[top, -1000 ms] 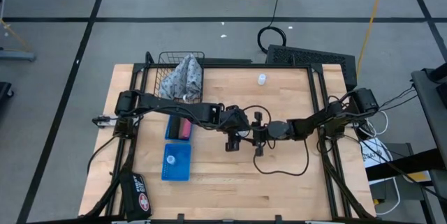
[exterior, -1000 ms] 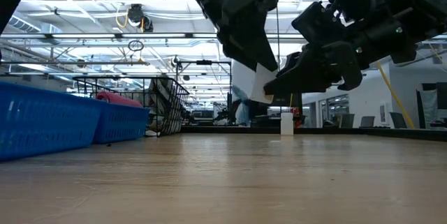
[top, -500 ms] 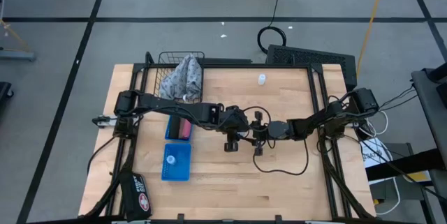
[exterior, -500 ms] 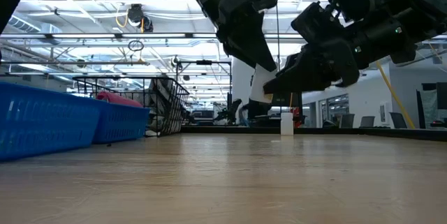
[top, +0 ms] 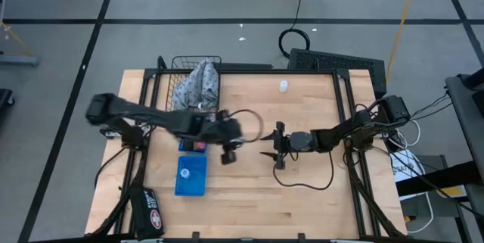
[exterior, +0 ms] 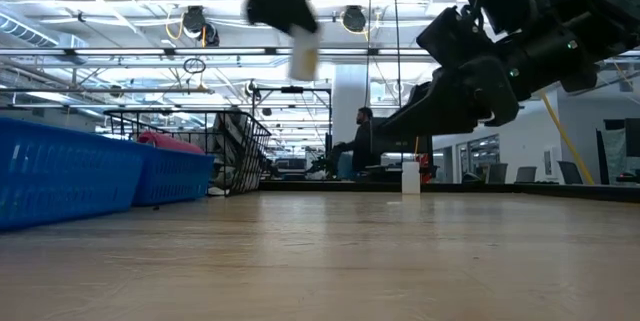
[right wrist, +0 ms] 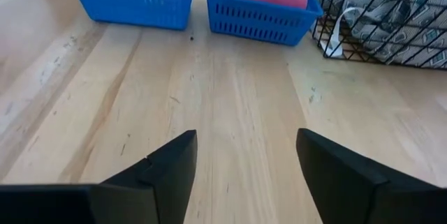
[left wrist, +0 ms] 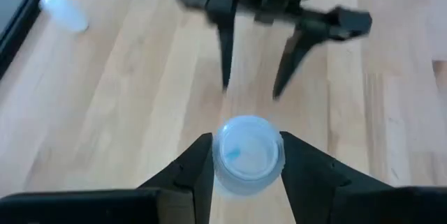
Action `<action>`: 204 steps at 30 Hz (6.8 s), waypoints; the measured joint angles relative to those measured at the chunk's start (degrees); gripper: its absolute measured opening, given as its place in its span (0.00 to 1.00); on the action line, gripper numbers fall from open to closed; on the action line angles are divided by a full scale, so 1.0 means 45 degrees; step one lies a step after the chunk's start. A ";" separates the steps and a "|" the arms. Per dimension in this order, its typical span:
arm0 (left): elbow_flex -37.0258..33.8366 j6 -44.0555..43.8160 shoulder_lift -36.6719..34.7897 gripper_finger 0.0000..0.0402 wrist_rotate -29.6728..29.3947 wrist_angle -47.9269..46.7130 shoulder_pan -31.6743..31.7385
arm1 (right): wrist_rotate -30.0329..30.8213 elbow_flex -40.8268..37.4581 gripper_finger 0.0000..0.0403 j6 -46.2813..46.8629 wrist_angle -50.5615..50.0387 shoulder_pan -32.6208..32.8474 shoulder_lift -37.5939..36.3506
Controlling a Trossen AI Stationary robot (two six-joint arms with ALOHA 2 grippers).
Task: Pick & Place Medicine items
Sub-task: Put the right transparent bottle into the bottom blue basket, then put the transparent bottle into the bottom blue basket
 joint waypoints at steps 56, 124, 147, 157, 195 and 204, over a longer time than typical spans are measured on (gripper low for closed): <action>-1.0921 -0.8523 -0.5214 0.37 -0.4649 0.4582 -0.6816 | 0.0029 -0.0005 0.52 0.0264 -0.0039 -0.0034 0.0000; -1.0901 -0.0981 -1.1792 0.49 -0.8410 0.6911 -0.4498 | 0.2870 -0.0010 0.47 0.3322 -1.0627 -0.2801 -0.4818; -1.0896 -0.0978 -1.5427 0.46 -1.0118 0.2488 -0.3702 | 0.1483 -0.2166 0.66 0.1897 -0.2442 -0.7155 -0.2467; -1.0896 -0.1344 -1.4850 0.46 -1.0089 0.2026 -0.3695 | 0.1571 -0.0976 0.73 0.2296 -0.0435 -0.8740 0.0974; -1.0906 -0.3556 -1.3433 0.46 -0.9942 0.0588 -0.1931 | 0.0248 0.1030 0.36 0.0773 -0.0746 -1.0422 0.2438; -1.0909 -0.4618 -1.2152 0.46 -0.9939 0.0594 -0.1605 | 0.0218 0.1030 0.30 -0.0817 -0.3060 -0.9351 0.0317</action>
